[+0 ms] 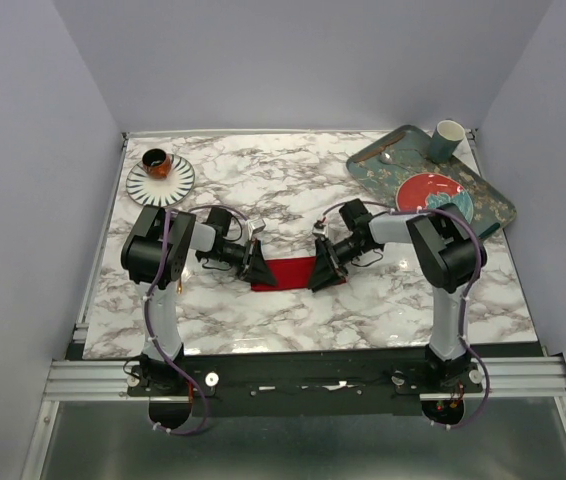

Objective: Fold the napkin into a case and place the utensils inside
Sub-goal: Smooth out the smaller rectangle-folded napkin at the center of the board, then stuff the top corner of the smaller-rectangle-folded napkin at the center of the board.

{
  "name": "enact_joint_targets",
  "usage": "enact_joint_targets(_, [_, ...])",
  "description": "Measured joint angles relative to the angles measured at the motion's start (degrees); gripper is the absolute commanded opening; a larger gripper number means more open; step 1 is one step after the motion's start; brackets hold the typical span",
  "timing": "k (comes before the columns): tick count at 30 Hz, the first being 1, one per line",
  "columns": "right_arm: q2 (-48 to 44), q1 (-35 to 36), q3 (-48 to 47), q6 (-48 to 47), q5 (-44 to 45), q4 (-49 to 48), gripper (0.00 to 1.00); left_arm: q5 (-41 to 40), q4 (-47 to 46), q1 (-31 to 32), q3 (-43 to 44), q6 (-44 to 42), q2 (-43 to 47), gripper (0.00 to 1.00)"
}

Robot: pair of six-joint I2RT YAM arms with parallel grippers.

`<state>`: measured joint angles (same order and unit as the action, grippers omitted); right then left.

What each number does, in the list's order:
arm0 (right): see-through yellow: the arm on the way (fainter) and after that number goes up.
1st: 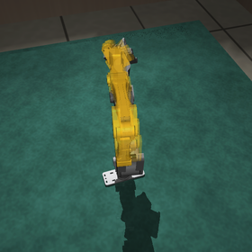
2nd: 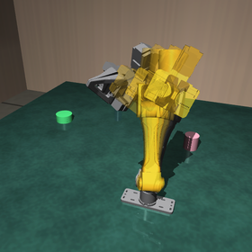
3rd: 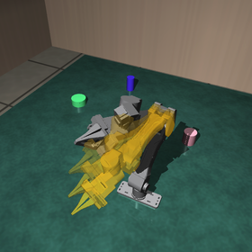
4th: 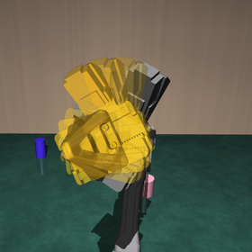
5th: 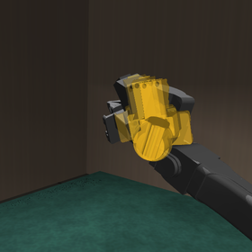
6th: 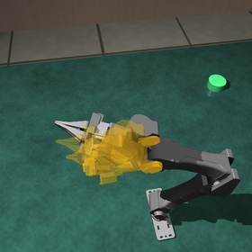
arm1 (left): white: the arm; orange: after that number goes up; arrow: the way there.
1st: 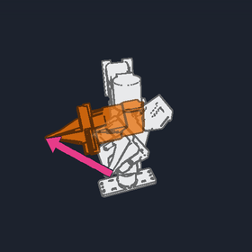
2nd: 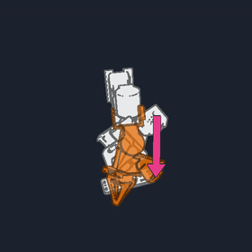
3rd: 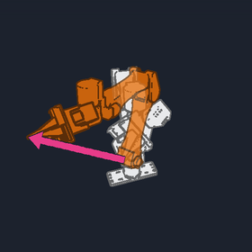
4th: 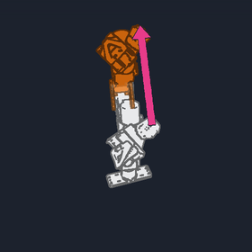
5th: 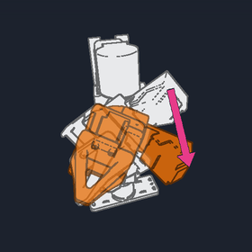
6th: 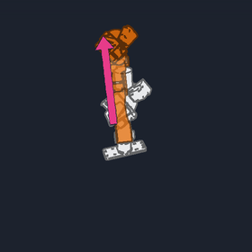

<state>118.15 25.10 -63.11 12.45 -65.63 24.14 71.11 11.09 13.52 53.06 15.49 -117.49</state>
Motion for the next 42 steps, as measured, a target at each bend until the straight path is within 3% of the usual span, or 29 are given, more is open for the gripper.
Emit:
enact_joint_targets(7, [-10.4,-1.2,-0.9,0.4,1.0,0.9,0.43,-1.0,3.0,-0.1,0.7,-2.4,0.0,0.15])
enact_joint_targets(14, [-0.5,-3.4,-3.5,-1.6,6.6,1.1,0.39,-1.3,4.8,-0.3,0.9,-4.0,0.1,0.15])
enact_joint_targets(20, [2.8,-3.3,-4.5,-1.4,4.0,2.7,0.38,-2.5,6.7,-0.5,-0.6,-5.2,1.7,0.16])
enact_joint_targets(28, [-0.1,1.4,-2.6,-3.9,4.5,3.1,0.45,-6.3,12.3,-0.2,-4.5,-11.4,11.8,0.44])
enact_joint_targets(35, [-11.6,0.3,-2.0,-5.7,5.2,5.0,0.52,-15.5,14.7,0.9,2.9,-22.9,30.2,0.53])
enact_joint_targets(36, [-13.6,-0.5,-2.1,-6.1,5.4,5.5,0.53,-17.3,14.4,1.2,3.9,-24.8,32.4,0.65])
enact_joint_targets(38, [-16.0,-2.0,-2.5,-7.2,5.9,6.6,0.55,-21.7,13.6,1.9,4.6,-29.9,36.3,0.78])
enact_joint_targets(39, [-16.4,-2.6,-2.6,-7.6,6.3,7.1,0.56,-23.8,13.0,2.6,4.6,-32.6,38.5,0.98])
enact_joint_targets(42, [-16.5,-5.0,-3.0,-9.7,9.0,9.3,0.6,-27.6,11.6,5.0,4.5,-40.0,42.7,0.99])
